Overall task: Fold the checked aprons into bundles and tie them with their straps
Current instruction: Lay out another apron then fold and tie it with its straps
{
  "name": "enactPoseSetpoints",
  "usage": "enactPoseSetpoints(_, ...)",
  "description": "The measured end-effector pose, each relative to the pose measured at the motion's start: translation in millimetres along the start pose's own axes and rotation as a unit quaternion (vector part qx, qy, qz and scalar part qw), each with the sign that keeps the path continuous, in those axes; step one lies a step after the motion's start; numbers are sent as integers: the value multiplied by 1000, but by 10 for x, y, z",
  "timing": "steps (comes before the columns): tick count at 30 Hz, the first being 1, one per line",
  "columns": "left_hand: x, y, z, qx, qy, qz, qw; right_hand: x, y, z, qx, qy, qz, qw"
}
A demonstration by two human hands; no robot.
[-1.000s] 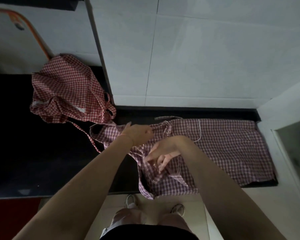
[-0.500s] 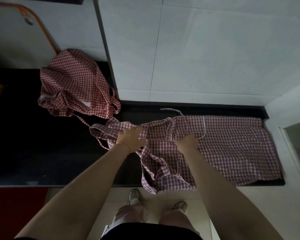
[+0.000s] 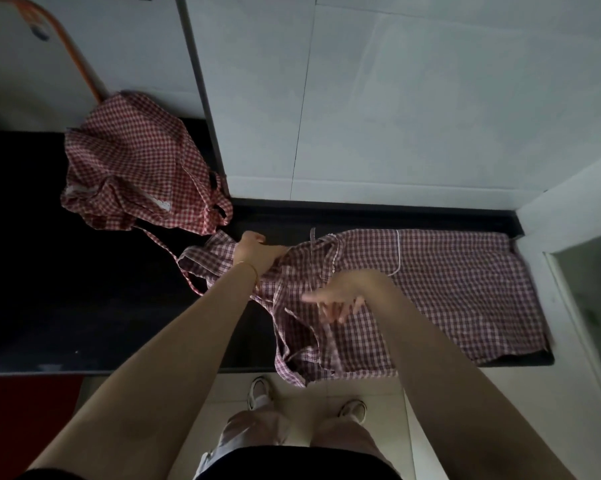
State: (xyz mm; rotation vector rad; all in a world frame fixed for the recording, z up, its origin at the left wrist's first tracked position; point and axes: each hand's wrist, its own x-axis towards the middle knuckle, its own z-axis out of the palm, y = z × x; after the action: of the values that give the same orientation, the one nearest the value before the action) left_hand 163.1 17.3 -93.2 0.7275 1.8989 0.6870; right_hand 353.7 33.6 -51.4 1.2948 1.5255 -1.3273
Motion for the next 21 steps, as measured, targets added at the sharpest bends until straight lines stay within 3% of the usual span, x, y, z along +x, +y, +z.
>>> enactPoseSetpoints(2,-23,23,-46,105,-15,31,994,75,-19,-83,47,242,6,969)
enactPoseSetpoints(3,-31,36,-64,149,-22,47,988,138,-26,-116,44,378,-7,925)
enactPoseSetpoints(5,-59,70,-74,235,-36,69,969,303,-21,-160,-10,522,-54,851)
enactPoseSetpoints(8,-104,79,-51,303,-24,89,948,452,-100,-144,-36,499,-126,857)
enactPoseSetpoints(11,-98,42,-34,240,-20,103,965,597,-204,-56,-59,437,-159,883)
enactPoseSetpoints(14,-92,30,-79,210,10,107,972,665,-257,-27,-68,436,-119,889)
enactPoseSetpoints(17,-40,1,-262,182,125,56,974,630,-202,-78,-74,483,-76,869)
enactPoseSetpoints(21,66,-106,-704,165,252,-46,952,459,-82,-255,-46,528,59,846)
